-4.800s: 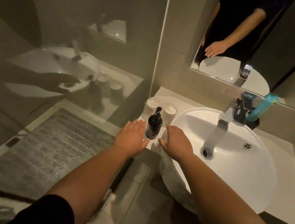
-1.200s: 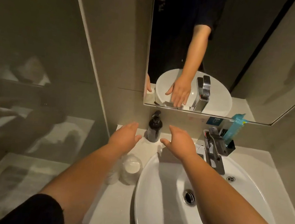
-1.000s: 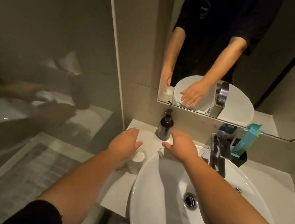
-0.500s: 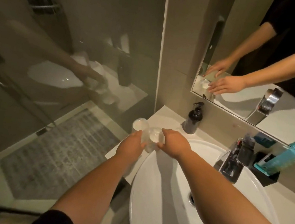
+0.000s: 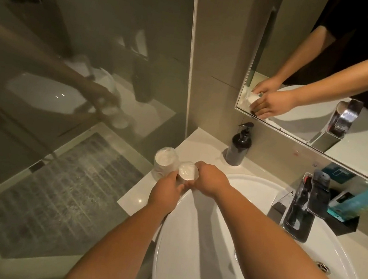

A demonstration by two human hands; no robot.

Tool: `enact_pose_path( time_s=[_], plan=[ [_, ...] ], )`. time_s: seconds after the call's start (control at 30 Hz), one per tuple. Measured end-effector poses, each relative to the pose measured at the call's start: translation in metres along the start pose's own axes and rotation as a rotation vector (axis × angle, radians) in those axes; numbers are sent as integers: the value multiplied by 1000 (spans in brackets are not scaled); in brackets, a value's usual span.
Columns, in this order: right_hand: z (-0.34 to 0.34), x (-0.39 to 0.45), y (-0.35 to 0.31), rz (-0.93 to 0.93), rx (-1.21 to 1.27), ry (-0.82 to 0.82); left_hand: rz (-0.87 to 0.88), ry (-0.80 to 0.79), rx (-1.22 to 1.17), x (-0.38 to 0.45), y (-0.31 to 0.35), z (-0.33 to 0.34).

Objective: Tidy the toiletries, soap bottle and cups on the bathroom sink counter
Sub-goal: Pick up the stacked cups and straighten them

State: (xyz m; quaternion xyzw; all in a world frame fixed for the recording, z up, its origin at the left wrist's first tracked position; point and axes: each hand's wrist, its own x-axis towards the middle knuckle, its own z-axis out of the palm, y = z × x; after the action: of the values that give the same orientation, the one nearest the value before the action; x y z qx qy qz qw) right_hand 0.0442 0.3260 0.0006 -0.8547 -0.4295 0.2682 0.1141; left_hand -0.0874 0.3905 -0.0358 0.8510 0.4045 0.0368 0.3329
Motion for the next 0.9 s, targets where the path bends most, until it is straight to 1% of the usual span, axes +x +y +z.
enact_pose_path(
  time_s=[0.17,0.27,0.4,0.6,0.73,0.9],
  plan=[
    [7,-4,2,-5,37,88,9,61,-99,2,3,-2],
    [-1,-14,1,-28,92,161,30,69,-85,0,11,-7],
    [-32,-43,-15,-72,136,239,43,139,-116,-18,34,-35],
    [-81,-105,-47,-133,180,347,149,196,-139,-51,71,-88],
    [-74,-140,-55,-82,196,376,204,162,-121,-81,72,-99],
    [-31,-180,-59,23,217,384,253,60,-92,-123,46,-86]
  ],
)
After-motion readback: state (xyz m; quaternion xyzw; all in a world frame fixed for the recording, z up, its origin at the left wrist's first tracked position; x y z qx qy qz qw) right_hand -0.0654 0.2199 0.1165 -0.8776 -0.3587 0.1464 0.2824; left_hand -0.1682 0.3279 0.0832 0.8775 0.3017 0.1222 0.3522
